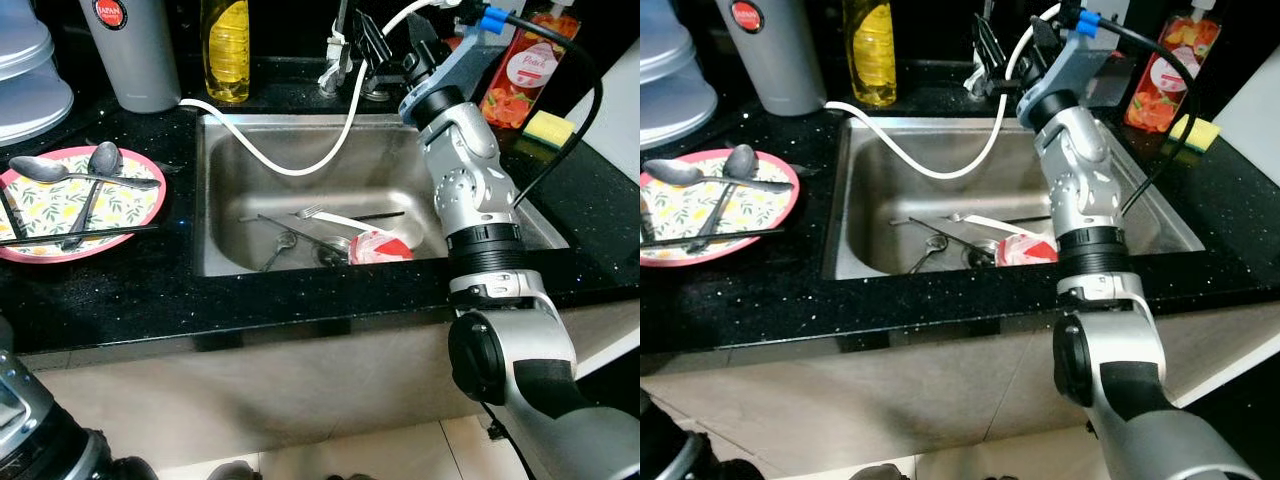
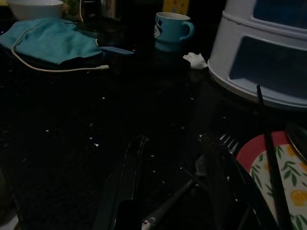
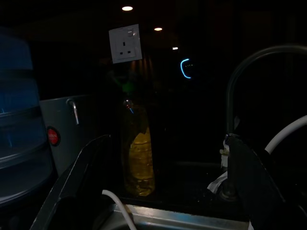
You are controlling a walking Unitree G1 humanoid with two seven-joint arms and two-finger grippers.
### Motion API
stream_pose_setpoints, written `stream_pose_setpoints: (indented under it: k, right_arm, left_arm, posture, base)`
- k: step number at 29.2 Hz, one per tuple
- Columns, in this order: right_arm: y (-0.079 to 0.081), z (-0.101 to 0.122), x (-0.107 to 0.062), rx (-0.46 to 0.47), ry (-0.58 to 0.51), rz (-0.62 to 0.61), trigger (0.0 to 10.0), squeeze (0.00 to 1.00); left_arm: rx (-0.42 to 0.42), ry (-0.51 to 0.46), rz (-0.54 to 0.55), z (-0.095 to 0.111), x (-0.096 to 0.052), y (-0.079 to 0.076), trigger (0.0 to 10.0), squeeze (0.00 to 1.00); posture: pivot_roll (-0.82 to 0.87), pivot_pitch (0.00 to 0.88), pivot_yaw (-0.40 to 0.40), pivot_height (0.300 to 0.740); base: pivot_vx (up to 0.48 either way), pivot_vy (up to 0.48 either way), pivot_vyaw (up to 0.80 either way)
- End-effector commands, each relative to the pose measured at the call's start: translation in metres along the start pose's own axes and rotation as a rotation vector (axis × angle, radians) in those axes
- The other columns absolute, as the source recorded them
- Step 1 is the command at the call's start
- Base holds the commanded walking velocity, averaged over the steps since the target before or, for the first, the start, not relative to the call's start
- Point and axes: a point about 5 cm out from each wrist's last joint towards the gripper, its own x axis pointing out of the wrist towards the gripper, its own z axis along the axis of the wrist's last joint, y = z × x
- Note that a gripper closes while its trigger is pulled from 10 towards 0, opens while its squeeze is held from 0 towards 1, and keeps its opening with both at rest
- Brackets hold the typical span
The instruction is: Kitchen organization
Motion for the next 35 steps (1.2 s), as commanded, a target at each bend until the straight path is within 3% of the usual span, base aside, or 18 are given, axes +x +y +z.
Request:
stream_pose_setpoints:
  k: [1, 3, 6, 11, 14, 18, 19, 20, 24, 26, 29, 31, 33, 35]
  right_arm:
    - [-0.005, 0.017, 0.006, -0.013, -0.031, 0.007, 10.0, 0.00]
    - [-0.007, 0.020, 0.008, -0.020, -0.037, 0.010, 10.0, 0.00]
    - [-0.017, 0.017, -0.003, -0.089, 0.002, 0.027, 10.0, 0.00]
    - [-0.029, 0.038, -0.002, -0.169, -0.029, 0.017, 10.0, 0.00]
    - [-0.033, 0.037, -0.004, -0.194, -0.028, 0.009, 10.0, 0.00]
    - [-0.040, 0.051, -0.016, -0.232, -0.047, -0.013, 10.0, 0.00]
    - [-0.048, 0.051, -0.025, -0.272, -0.051, -0.049, 10.0, 0.00]
    - [-0.051, 0.047, -0.030, -0.287, -0.046, -0.058, 10.0, 0.00]
    - [-0.053, 0.048, -0.039, -0.288, -0.041, -0.078, 10.0, 0.00]
    - [-0.057, 0.059, -0.043, -0.295, -0.062, -0.103, 10.0, 0.00]
    - [-0.058, 0.064, -0.042, -0.300, -0.070, -0.114, 10.0, 0.00]
    - [-0.060, 0.060, -0.051, -0.339, -0.061, -0.137, 10.0, 0.00]
    - [-0.060, 0.060, -0.051, -0.339, -0.061, -0.137, 10.0, 0.00]
    - [-0.056, 0.069, -0.059, -0.352, -0.069, -0.128, 10.0, 0.00]
  left_arm:
    - [-0.010, 0.002, 0.000, 0.002, 0.003, -0.003, 10.0, 0.00]
    - [-0.018, 0.000, -0.004, 0.002, 0.005, -0.006, 10.0, 0.00]
    - [-0.071, 0.087, -0.019, -0.023, -0.002, -0.017, 10.0, 0.00]
    - [-0.079, 0.070, -0.136, -0.023, 0.003, -0.041, 10.0, 0.00]
    - [-0.088, 0.080, -0.143, -0.028, 0.005, -0.044, 10.0, 0.00]
    - [-0.089, 0.047, -0.273, -0.017, 0.005, -0.069, 10.0, 0.00]
    - [-0.085, 0.049, -0.320, -0.021, 0.013, -0.082, 10.0, 0.00]
    - [-0.092, 0.058, -0.320, -0.026, 0.015, -0.085, 10.0, 0.00]
    - [-0.121, 0.065, -0.341, -0.023, 0.013, -0.093, 10.0, 0.00]
    - [-0.109, 0.021, -0.441, -0.014, 0.010, -0.109, 10.0, 0.00]
    - [-0.103, 0.007, -0.473, -0.010, 0.010, -0.115, 10.0, 0.00]
    - [-0.098, 0.057, -0.487, -0.024, 0.014, -0.128, 10.0, 0.00]
    - [-0.098, 0.057, -0.487, -0.024, 0.014, -0.128, 10.0, 0.00]
    - [-0.105, 0.053, -0.586, -0.021, 0.006, -0.145, 10.0, 0.00]
  posture:
    - [0.31, 0.034, -0.061, 0.740]
    - [0.31, 0.034, -0.061, 0.740]
    - [0.24, 0.009, -0.047, 0.740]
    - [0.17, 0.025, -0.020, 0.740]
    - [0.15, 0.012, -0.004, 0.740]
    - [0.08, 0.000, 0.055, 0.740]
    - [0.05, 0.000, 0.087, 0.740]
    - [0.03, 0.000, 0.104, 0.740]
    - [0.02, 0.000, 0.124, 0.740]
    - [-0.02, 0.000, 0.158, 0.740]
    - [-0.03, 0.000, 0.166, 0.740]
    - [-0.07, 0.000, 0.189, 0.740]
    - [-0.07, 0.000, 0.189, 0.740]
    - [-0.10, 0.000, 0.197, 0.740]
  base:
    - [0.000, 0.000, 0.00]
    - [0.000, 0.000, 0.00]
    - [0.000, 0.000, 0.00]
    - [0.000, 0.000, 0.00]
    - [0.000, 0.000, 0.00]
    - [0.000, 0.000, 0.00]
    - [0.000, 0.000, 0.00]
    - [0.000, 0.000, 0.00]
    - [0.000, 0.000, 0.00]
    - [0.000, 0.000, 0.00]
    - [0.000, 0.000, 0.00]
    - [0.000, 0.000, 0.00]
    - [0.000, 0.000, 0.00]
    - [0.000, 0.000, 0.00]
